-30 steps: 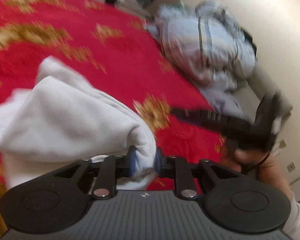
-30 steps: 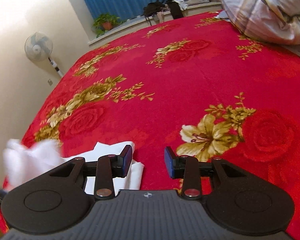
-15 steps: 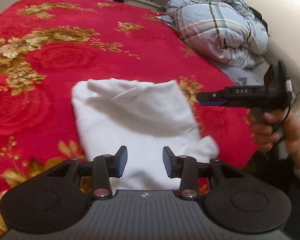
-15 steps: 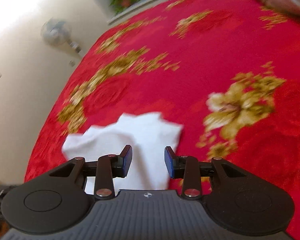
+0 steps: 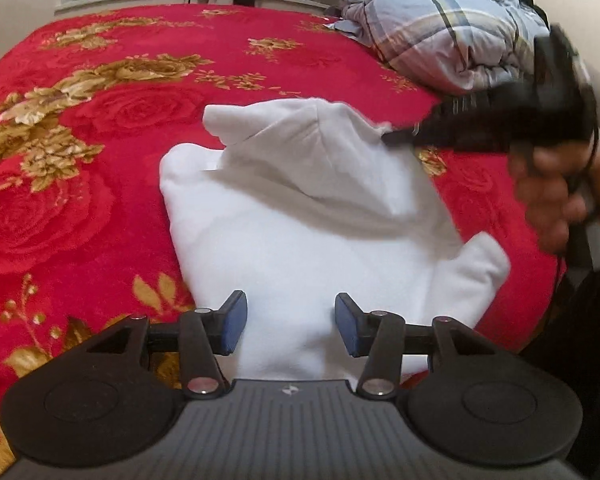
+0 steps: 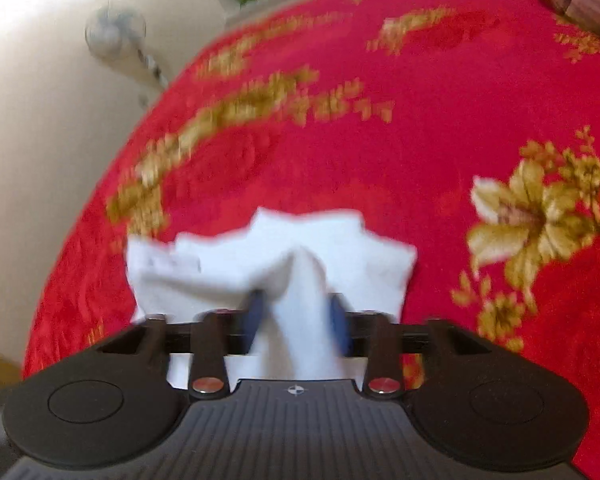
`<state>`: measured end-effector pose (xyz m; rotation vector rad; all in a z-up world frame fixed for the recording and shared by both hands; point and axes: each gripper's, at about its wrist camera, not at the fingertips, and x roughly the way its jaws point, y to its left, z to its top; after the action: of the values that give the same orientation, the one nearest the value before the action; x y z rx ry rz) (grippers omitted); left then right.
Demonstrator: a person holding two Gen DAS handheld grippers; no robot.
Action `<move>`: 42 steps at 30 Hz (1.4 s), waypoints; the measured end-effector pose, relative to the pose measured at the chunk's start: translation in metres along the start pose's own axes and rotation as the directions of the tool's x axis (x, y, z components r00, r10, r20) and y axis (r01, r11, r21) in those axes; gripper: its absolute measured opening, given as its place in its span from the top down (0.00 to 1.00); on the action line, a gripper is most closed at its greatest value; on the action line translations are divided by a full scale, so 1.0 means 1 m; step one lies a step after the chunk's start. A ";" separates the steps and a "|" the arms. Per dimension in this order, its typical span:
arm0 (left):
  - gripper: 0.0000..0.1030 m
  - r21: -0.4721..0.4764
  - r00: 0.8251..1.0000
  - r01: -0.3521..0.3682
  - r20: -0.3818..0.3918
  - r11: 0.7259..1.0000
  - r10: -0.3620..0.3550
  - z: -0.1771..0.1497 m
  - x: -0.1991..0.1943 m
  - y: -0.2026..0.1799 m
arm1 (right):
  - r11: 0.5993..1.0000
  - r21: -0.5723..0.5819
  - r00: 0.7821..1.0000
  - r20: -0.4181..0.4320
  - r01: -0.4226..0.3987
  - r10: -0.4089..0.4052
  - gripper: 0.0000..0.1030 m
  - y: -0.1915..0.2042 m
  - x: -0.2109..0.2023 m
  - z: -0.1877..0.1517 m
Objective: Fold small clothes
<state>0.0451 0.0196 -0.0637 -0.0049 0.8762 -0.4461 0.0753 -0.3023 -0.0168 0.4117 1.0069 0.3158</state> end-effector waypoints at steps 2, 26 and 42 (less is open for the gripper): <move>0.48 0.010 1.000 -0.002 -0.001 1.000 0.002 -0.002 0.001 0.000 | 0.996 0.090 0.995 0.097 0.007 -0.015 0.97 -0.011 -0.009 0.005; 0.47 -0.038 1.000 -0.006 0.024 0.999 0.007 -0.003 -0.011 0.007 | 0.993 0.095 0.966 -0.242 -0.068 0.089 0.68 -0.048 -0.042 -0.079; 0.47 0.233 0.984 -0.077 -0.139 0.969 0.112 -0.019 0.016 -0.025 | 0.999 -0.028 0.985 -0.171 -0.037 0.031 0.65 -0.060 -0.072 -0.067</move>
<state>0.0302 -0.0054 -0.0832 0.2832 0.9660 -0.4587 -0.0144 -0.3743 -0.0233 0.3782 1.1617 0.4024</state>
